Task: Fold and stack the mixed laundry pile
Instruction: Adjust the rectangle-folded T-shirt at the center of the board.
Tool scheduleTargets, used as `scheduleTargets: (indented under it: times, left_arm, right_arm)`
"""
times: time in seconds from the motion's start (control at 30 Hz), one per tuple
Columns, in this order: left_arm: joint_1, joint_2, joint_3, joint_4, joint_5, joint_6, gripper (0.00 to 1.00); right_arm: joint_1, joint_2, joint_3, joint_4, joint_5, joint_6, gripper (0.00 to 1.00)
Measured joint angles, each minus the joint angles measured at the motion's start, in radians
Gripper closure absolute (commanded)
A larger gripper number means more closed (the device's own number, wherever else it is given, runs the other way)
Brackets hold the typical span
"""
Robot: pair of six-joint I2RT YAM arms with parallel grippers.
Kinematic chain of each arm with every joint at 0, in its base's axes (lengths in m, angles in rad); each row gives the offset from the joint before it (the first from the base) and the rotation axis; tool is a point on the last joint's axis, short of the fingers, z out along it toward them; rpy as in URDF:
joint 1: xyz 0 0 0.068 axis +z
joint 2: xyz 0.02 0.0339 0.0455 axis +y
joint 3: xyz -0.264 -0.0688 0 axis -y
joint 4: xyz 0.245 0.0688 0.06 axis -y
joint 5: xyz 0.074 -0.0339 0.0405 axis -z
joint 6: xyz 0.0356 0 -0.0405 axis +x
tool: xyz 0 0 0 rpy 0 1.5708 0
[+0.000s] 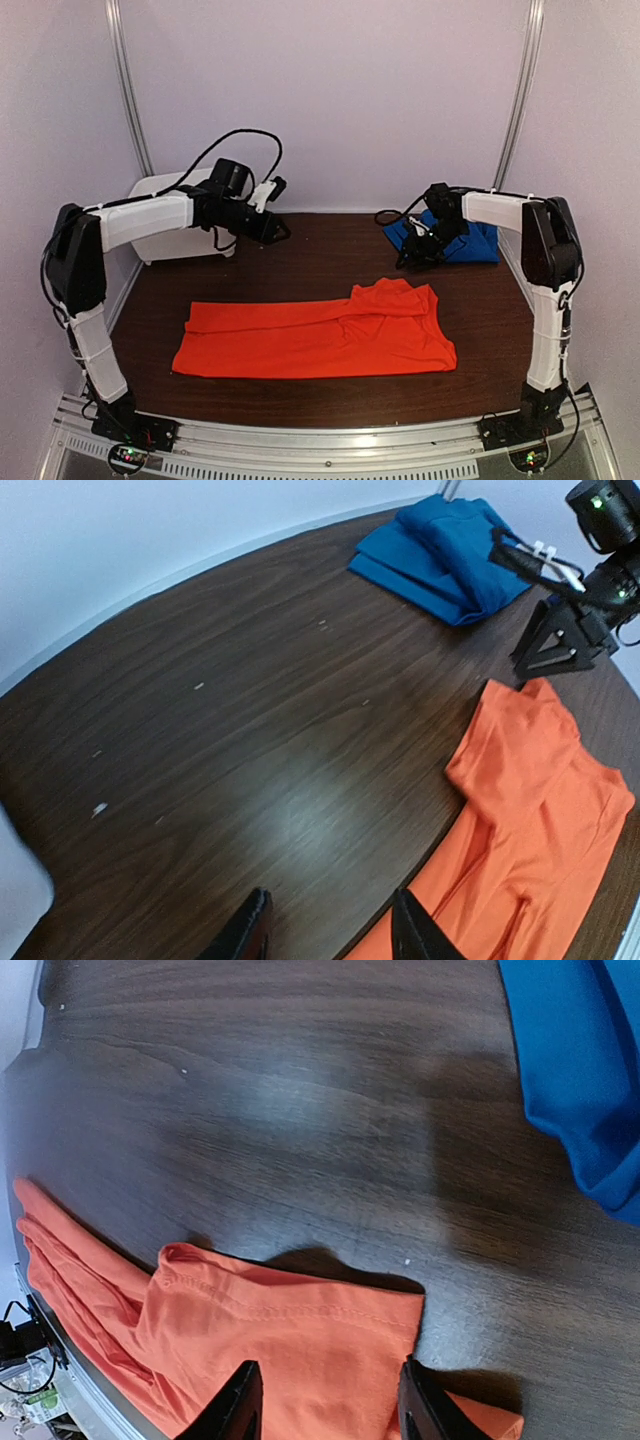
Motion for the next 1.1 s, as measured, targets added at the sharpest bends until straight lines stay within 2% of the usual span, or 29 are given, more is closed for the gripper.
scheduleTargets:
  times: [0.17,0.33,0.63,0.8,1.0,1.1]
  left_arm:
    - [-0.143,0.314,0.298,0.015,0.049,-0.169,0.60]
    - [-0.227,0.494,0.398,0.013,0.109,-0.292,0.61]
    - [-0.251,0.626,0.416,0.022,0.172,-0.412,0.60]
    - [-0.259,0.667,0.474,0.046,0.200,-0.454,0.59]
    - [-0.274,0.711,0.523,0.072,0.228,-0.488,0.61]
    - [-0.275,0.718,0.530,0.076,0.231,-0.502,0.67]
  right_arm:
    - [-0.037,0.026,0.007,-0.027,-0.001,0.002,0.54]
    - [-0.056,0.061,0.040,-0.035,-0.010,0.001,0.56]
    - [-0.053,0.123,0.043,-0.035,-0.042,0.000,0.54]
    - [-0.053,0.131,0.044,-0.032,-0.068,0.001,0.55]
    - [-0.053,0.148,0.053,-0.020,-0.109,0.006,0.64]
    - [-0.053,0.156,0.056,-0.013,-0.127,0.012,0.74]
